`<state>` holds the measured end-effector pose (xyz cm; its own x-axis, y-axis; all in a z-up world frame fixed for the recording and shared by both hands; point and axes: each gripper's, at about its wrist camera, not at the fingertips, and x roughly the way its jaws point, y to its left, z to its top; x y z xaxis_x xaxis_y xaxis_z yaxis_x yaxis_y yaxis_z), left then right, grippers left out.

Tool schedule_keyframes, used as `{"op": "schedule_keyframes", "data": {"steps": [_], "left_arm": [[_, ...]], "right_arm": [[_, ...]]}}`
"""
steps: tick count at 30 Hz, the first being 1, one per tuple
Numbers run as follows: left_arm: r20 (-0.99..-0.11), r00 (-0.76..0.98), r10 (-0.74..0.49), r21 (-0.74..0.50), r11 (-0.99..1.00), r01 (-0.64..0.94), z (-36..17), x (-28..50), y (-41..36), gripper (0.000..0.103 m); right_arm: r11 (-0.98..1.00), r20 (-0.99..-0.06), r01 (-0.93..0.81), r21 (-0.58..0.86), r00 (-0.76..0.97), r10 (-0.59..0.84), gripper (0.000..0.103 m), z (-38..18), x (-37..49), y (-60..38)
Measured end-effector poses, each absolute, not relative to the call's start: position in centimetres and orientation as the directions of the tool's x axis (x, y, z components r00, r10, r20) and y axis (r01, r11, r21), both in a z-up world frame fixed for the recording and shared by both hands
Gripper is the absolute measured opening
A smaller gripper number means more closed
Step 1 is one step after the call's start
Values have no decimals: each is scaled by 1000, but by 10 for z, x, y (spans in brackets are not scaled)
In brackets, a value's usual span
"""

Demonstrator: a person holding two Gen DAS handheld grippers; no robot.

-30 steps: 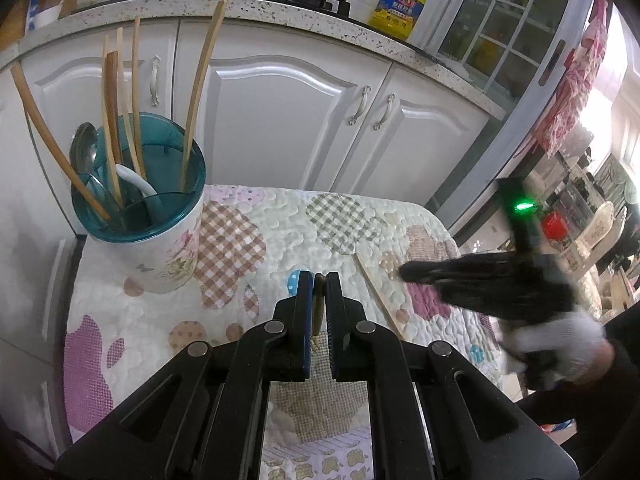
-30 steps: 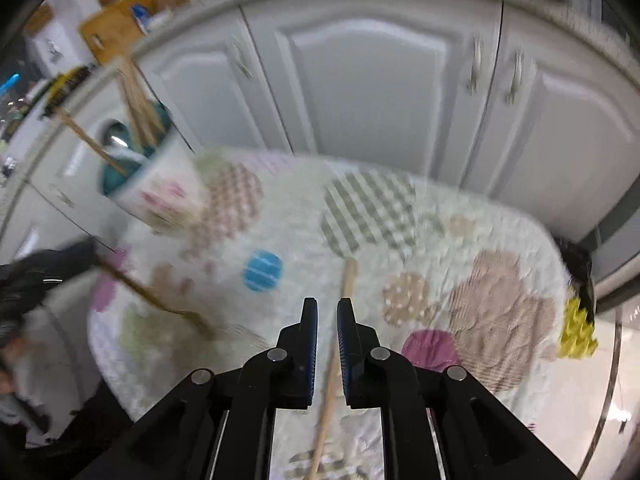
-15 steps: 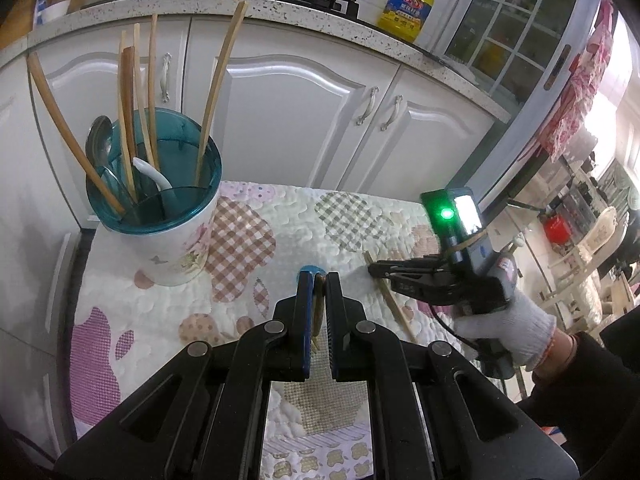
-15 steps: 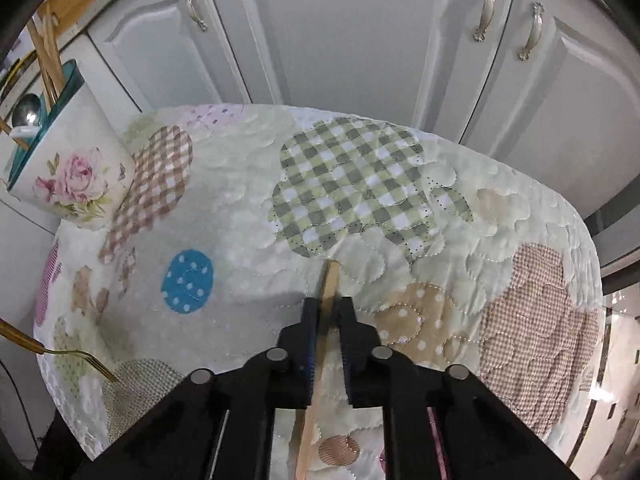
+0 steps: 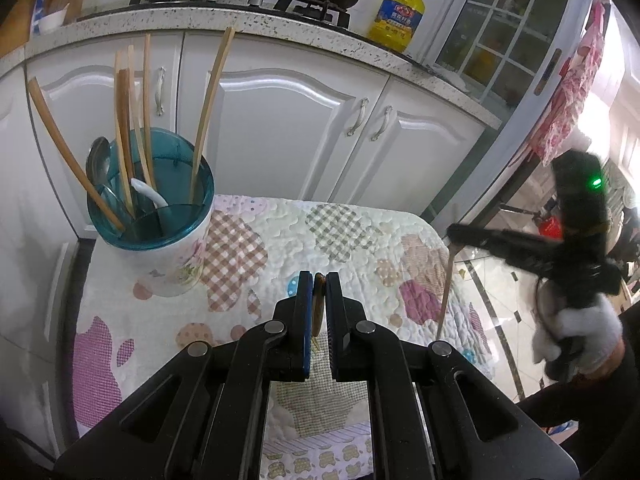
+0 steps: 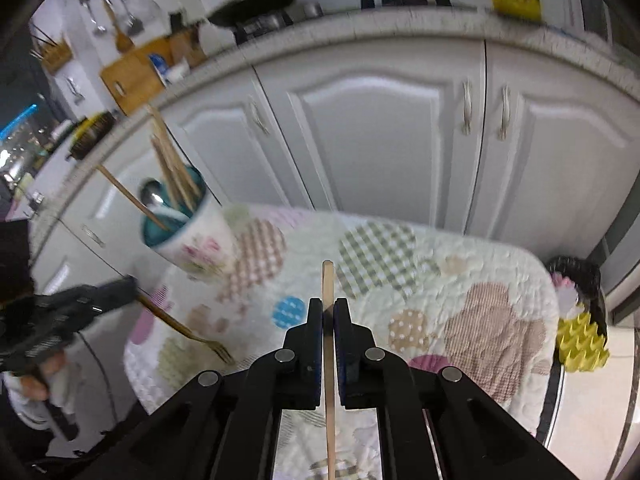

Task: Organize utensils
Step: 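Lift the fork and chopstick and carry them up over the holder, then lower the fork and chopstick into the holder and open both tools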

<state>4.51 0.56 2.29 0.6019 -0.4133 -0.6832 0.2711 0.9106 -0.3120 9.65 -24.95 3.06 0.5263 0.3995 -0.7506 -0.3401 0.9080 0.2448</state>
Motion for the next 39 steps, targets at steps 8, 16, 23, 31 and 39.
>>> {"op": "schedule_keyframes", "data": {"steps": [8,16,23,31,39], "left_arm": [[-681,615,-398,-293,917,269,32,39,11,5],[-669,644,-372,-278,928,248,46,37,25,5],[-645,673,-361,-278,932,233,66,31,43,5],[-612,707,-355,-297,931,210,103,26,80,5],[-567,779,-267,-241,958,152,146,33,118,5]], "right_arm": [[884,-677,-391,255,581,452,5,75,87,-238],[859,-638,-448,247,592,493,5,101,94,-212],[831,-603,-503,238,594,533,5,128,97,-186],[796,-558,-563,223,596,578,5,162,102,-152],[771,-503,-600,213,609,613,5,192,120,-112]]}}
